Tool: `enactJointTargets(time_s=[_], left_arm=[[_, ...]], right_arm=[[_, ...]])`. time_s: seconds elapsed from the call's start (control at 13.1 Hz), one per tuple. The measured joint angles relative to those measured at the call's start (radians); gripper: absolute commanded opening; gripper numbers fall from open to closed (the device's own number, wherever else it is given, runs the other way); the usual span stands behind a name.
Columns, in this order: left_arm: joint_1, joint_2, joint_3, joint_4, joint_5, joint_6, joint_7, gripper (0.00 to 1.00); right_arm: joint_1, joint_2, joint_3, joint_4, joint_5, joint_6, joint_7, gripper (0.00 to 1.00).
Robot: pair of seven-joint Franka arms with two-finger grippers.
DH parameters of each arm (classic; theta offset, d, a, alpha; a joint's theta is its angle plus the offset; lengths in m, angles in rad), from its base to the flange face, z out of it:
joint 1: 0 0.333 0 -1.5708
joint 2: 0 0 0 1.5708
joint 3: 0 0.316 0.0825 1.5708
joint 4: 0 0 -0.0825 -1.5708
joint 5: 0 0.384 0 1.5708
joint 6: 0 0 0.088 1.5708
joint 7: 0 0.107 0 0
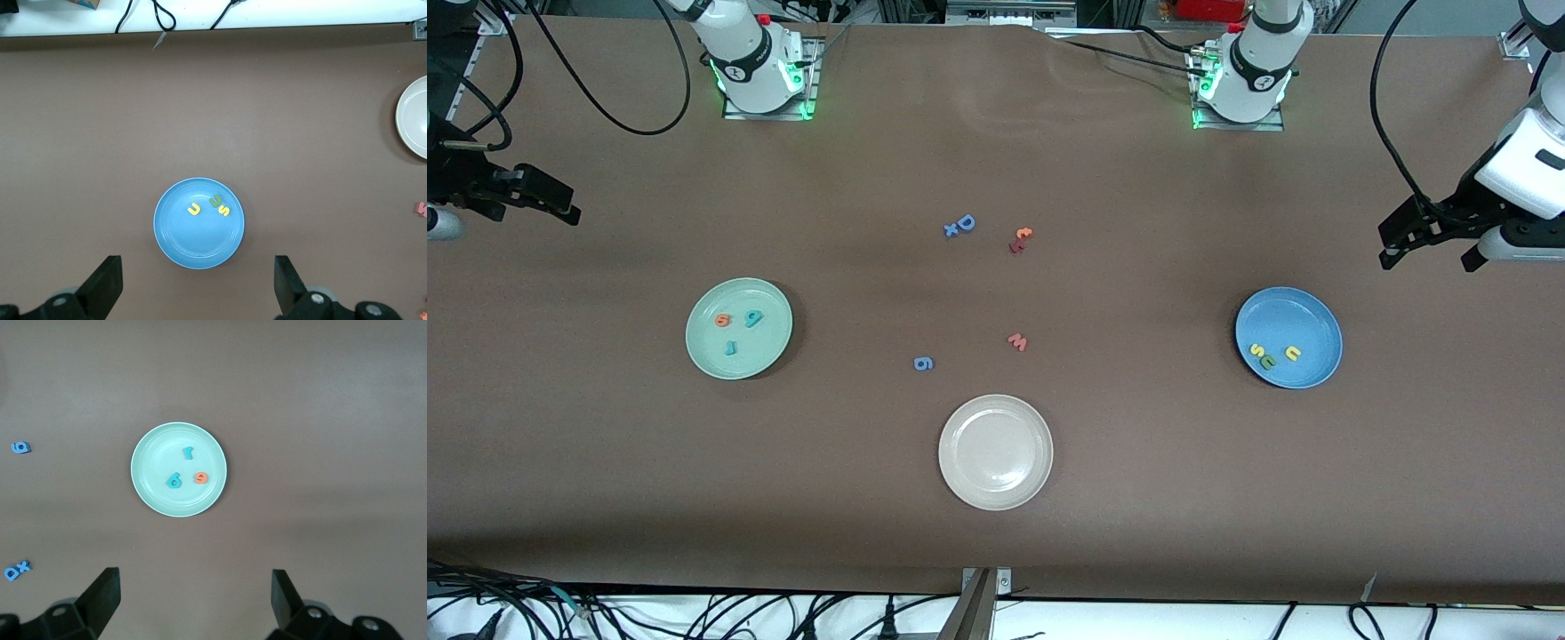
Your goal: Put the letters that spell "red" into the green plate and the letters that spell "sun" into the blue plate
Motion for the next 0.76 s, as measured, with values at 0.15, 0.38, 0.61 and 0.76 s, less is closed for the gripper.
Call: enactJointTargets(time_s=[0.15, 0.38, 0.61, 0.76], left_arm=[[0.013, 0.001, 0.0, 0.0, -0.016, 0.001, 0.0, 1.0], [0.023, 0.001, -0.001, 0.001, -0.026, 0.001, 0.0, 1.0], [0.021, 0.001, -0.005, 0.001, -0.026, 0.001, -0.001, 1.0], [0.02, 0.001, -0.006, 0.001, -0.026, 0.002, -0.002, 1.0]], right_arm=[[0.0, 0.0, 0.0, 0.0, 0.0, 0.0, 0.0, 1.0], [0.0, 0.0, 0.0, 0.0, 0.0, 0.0, 0.0, 1.0], [0.0, 0.0, 0.0, 0.0, 0.0, 0.0, 0.0, 1.0], [0.0, 0.0, 0.0, 0.0, 0.0, 0.0, -0.001, 1.0]])
